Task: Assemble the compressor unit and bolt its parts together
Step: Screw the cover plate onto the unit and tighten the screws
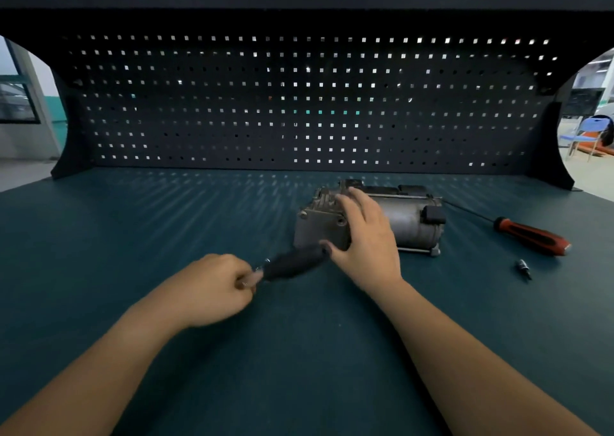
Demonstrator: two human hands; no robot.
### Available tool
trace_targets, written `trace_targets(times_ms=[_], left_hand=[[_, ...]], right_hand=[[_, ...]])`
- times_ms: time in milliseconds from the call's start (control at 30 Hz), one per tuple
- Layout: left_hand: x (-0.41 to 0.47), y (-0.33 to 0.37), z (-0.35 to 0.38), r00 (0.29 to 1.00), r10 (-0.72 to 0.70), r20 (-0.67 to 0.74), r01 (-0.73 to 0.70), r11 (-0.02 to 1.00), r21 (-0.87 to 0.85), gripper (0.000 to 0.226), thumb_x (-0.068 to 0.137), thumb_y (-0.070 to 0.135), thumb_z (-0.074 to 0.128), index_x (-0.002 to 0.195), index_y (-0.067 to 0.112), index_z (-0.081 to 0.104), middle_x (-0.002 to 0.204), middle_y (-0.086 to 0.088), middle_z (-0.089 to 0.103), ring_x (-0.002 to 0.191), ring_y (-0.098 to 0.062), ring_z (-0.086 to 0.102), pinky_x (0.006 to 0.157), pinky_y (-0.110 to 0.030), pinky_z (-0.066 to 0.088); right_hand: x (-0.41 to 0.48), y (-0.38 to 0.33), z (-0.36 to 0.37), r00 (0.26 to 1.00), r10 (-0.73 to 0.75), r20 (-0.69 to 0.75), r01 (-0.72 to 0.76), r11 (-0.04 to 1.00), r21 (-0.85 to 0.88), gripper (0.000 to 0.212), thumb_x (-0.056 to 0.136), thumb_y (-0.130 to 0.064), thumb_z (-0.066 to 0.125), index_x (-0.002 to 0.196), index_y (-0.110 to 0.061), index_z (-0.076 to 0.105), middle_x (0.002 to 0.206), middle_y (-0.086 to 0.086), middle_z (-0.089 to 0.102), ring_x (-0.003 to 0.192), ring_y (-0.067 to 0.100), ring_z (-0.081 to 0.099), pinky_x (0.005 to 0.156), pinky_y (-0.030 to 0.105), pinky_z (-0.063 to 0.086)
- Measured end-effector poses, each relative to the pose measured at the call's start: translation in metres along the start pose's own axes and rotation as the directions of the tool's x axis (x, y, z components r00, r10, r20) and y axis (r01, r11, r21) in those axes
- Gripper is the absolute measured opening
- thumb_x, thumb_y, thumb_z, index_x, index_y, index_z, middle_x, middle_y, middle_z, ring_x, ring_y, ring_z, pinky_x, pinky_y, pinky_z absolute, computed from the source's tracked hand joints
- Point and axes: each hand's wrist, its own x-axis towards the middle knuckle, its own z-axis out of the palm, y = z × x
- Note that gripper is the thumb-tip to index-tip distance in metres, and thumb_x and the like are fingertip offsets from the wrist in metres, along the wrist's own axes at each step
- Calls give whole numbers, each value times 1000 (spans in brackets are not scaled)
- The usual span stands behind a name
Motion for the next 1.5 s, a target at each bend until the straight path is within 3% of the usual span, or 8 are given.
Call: trace_targets(times_ms=[167, 300, 833, 933, 1033, 1167, 1333, 1500], left_hand=[[1, -2, 4, 996, 90, 25, -93, 966, 243, 14, 77, 22, 55, 86, 31, 61, 76, 18, 52, 74, -1, 50, 62, -15, 43], [-1, -3, 0, 988, 82, 134, -99, 987, 127, 29, 73, 27, 61, 102, 33, 60, 74, 17, 49, 63, 7, 47, 53, -6, 34], [-14, 5, -5, 964, 53, 260, -105, 976, 189, 84, 62, 77, 54, 134, 38, 36, 114, 20, 42, 106, 0, 44, 93, -21, 40], [-2, 14, 1, 994, 51, 100, -57, 997, 54, 53, 73, 70, 47, 105, 29, 57, 100, 14, 59, 90, -2, 55, 79, -25, 47], [30, 27, 20, 991, -29, -132, 31, 999, 15, 45, 93, 45, 43, 116, 8, 54, 117, -8, 59, 106, -22, 56, 90, -39, 46], [70, 47, 32, 955, -178, -237, 83, 928, -363, 37, 92, 32, 53, 113, 1, 53, 110, -12, 60, 96, -25, 56, 85, -37, 48], [99, 82, 57, 869, -413, -273, 117, 708, -696, 50, 81, 25, 69, 117, -2, 48, 117, -14, 57, 99, -25, 55, 74, -28, 44], [109, 107, 74, 780, -574, -248, 138, 545, -827, 98, 76, 18, 74, 144, -6, 9, 152, -21, 14, 140, -34, 17, 113, -41, 24]], right_hand=[[4, 16, 3, 967, -20, 254, 80, 971, -225, 85, 83, -42, 61, 148, -29, 6, 156, -10, 0, 143, 10, 1, 113, 49, -4], [6, 19, 3, 971, -10, 238, 71, 966, -250, 84, 84, -41, 61, 148, -29, 6, 156, -9, 2, 143, 10, 5, 112, 51, -4], [9, 23, 2, 966, -73, 247, 127, 969, -212, 87, 86, -34, 62, 148, -29, 2, 156, -7, 10, 144, 15, 6, 114, 38, 6], [10, 22, 0, 969, -83, 233, 133, 969, -207, 90, 85, -35, 62, 148, -27, -2, 156, -8, 13, 144, 13, 8, 114, 36, 6], [12, 25, -9, 961, -93, 262, 152, 964, -217, 93, 86, -40, 61, 147, -27, -8, 155, -7, 18, 143, 12, 12, 115, 38, 2], [20, 40, -35, 944, -154, 292, 240, 927, -288, 80, 86, -49, 54, 148, -26, 9, 156, -6, 13, 142, 9, 13, 114, 38, -6], [30, 84, -77, 979, 169, -111, -181, 978, -109, 63, 88, -45, 53, 141, -16, 36, 153, 5, 22, 141, 21, 21, 112, 45, 13], [-2, 111, -62, 893, 380, 241, -448, 805, 389, 67, 86, -40, 60, 143, -27, 28, 145, -2, 38, 132, 15, 36, 98, 20, 27]])
